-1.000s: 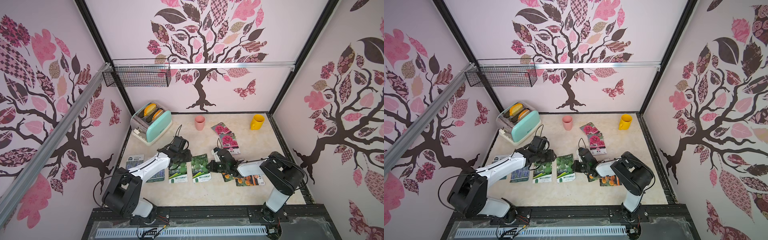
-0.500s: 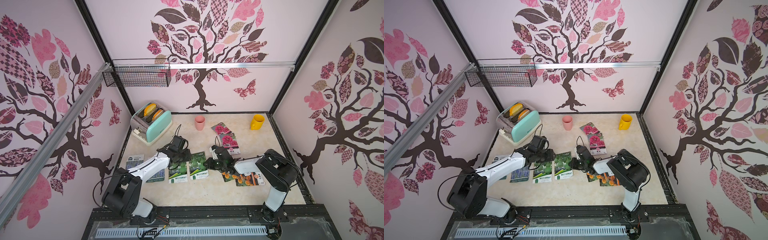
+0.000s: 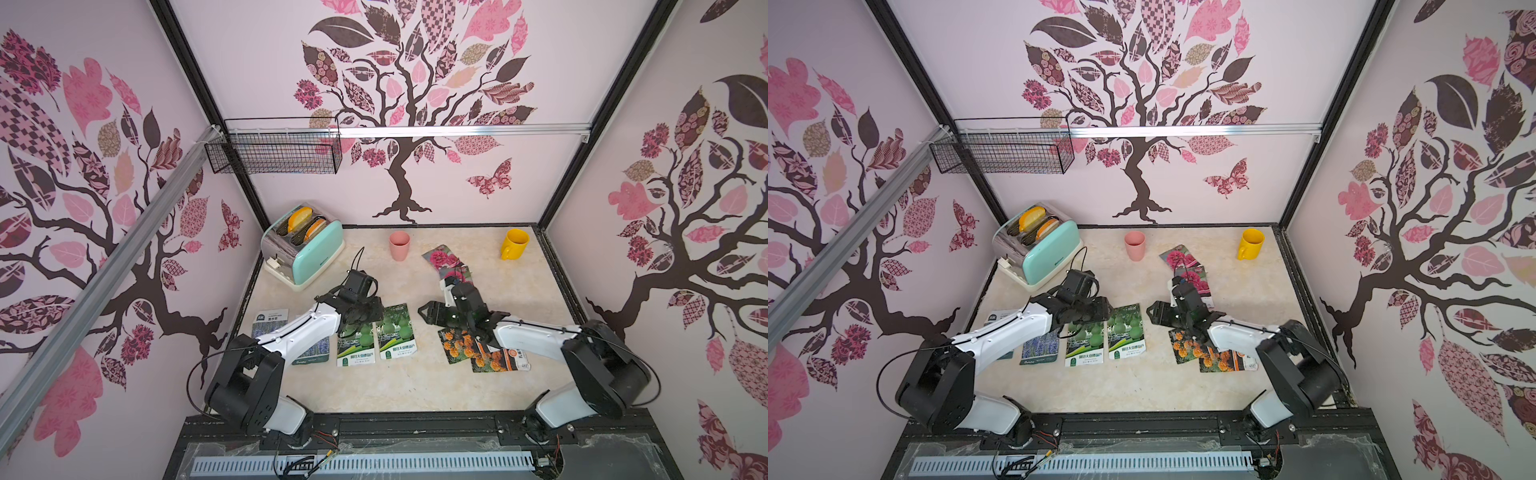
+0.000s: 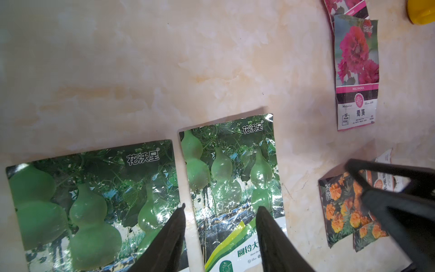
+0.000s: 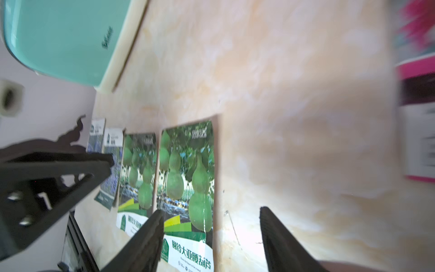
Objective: Arrange the seed packets in a row
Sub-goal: Move the seed packet to the center of the board, then pick up the seed packet from the center of the board.
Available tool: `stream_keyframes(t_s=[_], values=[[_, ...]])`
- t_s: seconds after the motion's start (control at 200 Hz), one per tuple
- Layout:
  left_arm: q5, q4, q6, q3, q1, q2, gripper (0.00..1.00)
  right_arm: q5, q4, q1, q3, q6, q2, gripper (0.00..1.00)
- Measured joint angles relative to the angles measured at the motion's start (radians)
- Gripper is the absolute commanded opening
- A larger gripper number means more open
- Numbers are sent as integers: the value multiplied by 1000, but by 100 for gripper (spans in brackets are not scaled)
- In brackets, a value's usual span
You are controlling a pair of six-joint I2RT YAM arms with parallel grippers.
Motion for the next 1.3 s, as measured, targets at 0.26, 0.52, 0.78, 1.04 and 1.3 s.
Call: stream_keyframes(t_s=[0.26,0.52,0.78,1.04,1.3], values=[[-13,11,109,242,-189,239,52,-21,-144,-303,-196,-1,-420,81],[35,50,238,378,-294,436,52,-25,-306,-351,-336,32,-600,83],[150,147,271,389,-293,513,52,-6,-383,-353,-405,82,-700,81],[203,191,271,432,-314,594,52,-4,-392,-353,-483,130,-732,77],[222,217,267,445,-340,616,51,-23,-268,-353,-526,172,-678,70]])
